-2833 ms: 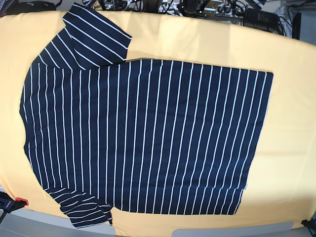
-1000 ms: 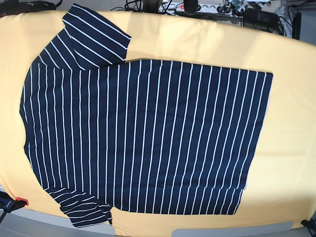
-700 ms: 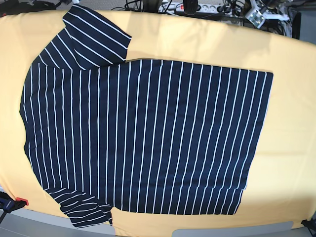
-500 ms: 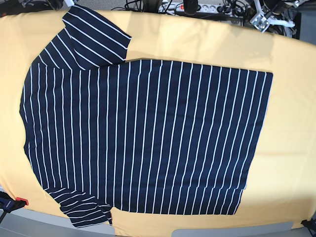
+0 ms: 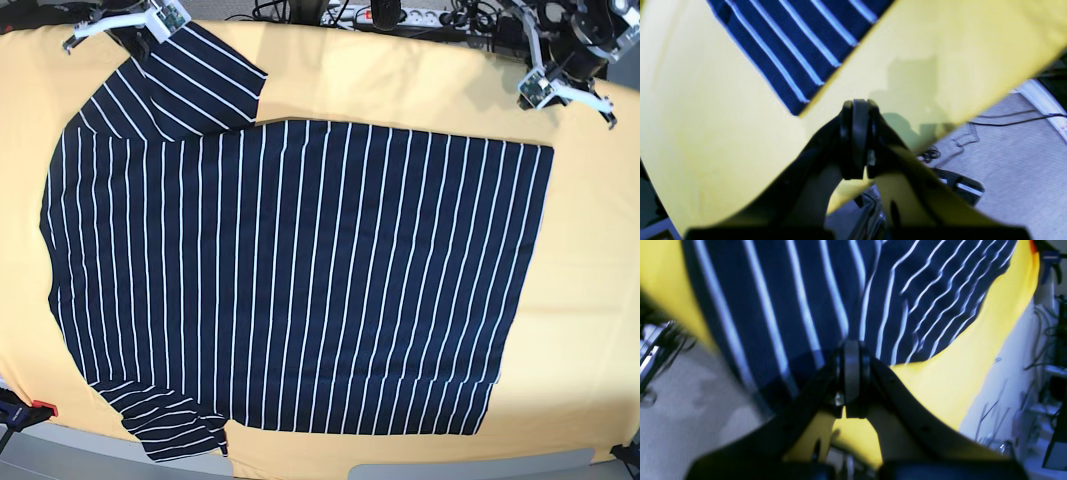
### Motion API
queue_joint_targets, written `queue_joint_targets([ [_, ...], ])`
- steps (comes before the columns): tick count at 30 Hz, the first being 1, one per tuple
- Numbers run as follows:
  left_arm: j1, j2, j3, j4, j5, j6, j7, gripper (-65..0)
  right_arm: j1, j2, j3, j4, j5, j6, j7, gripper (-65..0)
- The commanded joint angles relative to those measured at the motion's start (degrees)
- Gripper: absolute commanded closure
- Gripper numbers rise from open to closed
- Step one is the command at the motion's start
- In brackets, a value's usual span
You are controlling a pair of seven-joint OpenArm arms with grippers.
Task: Fold the T-shirt properly
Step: 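Move right gripper to the sleeve and left gripper to the shirt's shoulder corner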
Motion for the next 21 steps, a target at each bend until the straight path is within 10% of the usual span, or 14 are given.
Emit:
queue_joint_targets([
  [1,-0.37,-1.16,-0.44,-0.59,0.11,0.07,-1.09,0.0,0.13,0.24,0.24,1.03,-0.66,-1.31,0.76,0.0],
  [7,-5.73,-3.67,-0.44,-9.14,-0.37,-1.42,-3.52,0.0,2.99,0.24,4.96,1.03,-0.39,-1.86,0.87,0.0],
  [14,-11.54,-6.88,-0.42,-17.27,-1.18,-19.28,-13.33,0.0,2.84,0.24,11.10,1.03,8.24,3.61,1.90,0.0],
  [19,-16.81,-10.97,-0.11,-21.88,0.81,-24.23,-19.23,-43.8,2.75,0.07,11.08,1.03,12.35,6.12,1.92,0.0],
  [21,-19.02,-13.11,1.07,-22.84,4.59,-24.23,-19.58,-48.4,2.73,-0.07,11.08,1.03,12.50,6.47,1.90,0.0],
])
